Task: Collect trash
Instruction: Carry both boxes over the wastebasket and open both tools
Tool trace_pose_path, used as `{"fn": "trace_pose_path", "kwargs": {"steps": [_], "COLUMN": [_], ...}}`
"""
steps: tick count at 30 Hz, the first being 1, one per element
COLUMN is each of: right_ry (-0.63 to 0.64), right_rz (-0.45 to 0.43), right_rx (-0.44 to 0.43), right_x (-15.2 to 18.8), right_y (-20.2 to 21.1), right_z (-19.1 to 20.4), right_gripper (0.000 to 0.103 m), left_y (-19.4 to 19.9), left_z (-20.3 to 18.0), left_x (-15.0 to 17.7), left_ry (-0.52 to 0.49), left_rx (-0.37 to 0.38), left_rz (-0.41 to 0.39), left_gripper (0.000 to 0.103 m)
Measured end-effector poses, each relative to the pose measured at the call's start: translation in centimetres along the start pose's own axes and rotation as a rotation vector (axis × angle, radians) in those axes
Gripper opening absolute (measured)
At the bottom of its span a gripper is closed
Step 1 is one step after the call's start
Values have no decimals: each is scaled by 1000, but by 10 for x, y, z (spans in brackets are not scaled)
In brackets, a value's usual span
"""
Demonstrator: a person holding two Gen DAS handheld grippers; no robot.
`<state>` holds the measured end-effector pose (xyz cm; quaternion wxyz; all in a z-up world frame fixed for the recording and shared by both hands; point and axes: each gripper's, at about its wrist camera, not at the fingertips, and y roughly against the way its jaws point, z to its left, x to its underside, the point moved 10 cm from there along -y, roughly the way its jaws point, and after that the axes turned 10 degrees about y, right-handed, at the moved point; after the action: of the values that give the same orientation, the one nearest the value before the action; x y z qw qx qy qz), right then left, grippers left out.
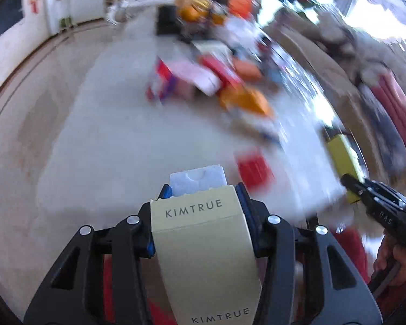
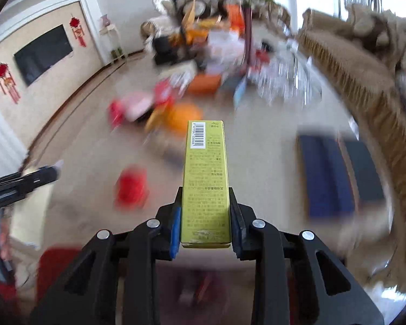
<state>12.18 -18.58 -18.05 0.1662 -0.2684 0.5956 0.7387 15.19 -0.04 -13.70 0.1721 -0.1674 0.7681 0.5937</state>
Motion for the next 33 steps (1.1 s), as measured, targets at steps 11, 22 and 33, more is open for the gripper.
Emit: {"fn": "trace_pose_path", "kwargs": {"steps": [11, 22, 33], "right_ry": [-49, -74, 46], "right_rz": [475, 526, 163], "right_rx": [-91, -17, 41], "right_x": [150, 166, 87], "right_y": [-128, -148, -62], "right_z": [39, 23, 35], "right_gripper": [28, 53, 54], "left_y": [-148, -177, -87], "left_z": [-10, 10, 16], "left_x": [160, 176, 119], "left_ry": [-22, 67, 16], "left_rx": [-40, -32, -64], "left_rz": [303, 333, 58], "left_gripper": [49, 64, 64]}}
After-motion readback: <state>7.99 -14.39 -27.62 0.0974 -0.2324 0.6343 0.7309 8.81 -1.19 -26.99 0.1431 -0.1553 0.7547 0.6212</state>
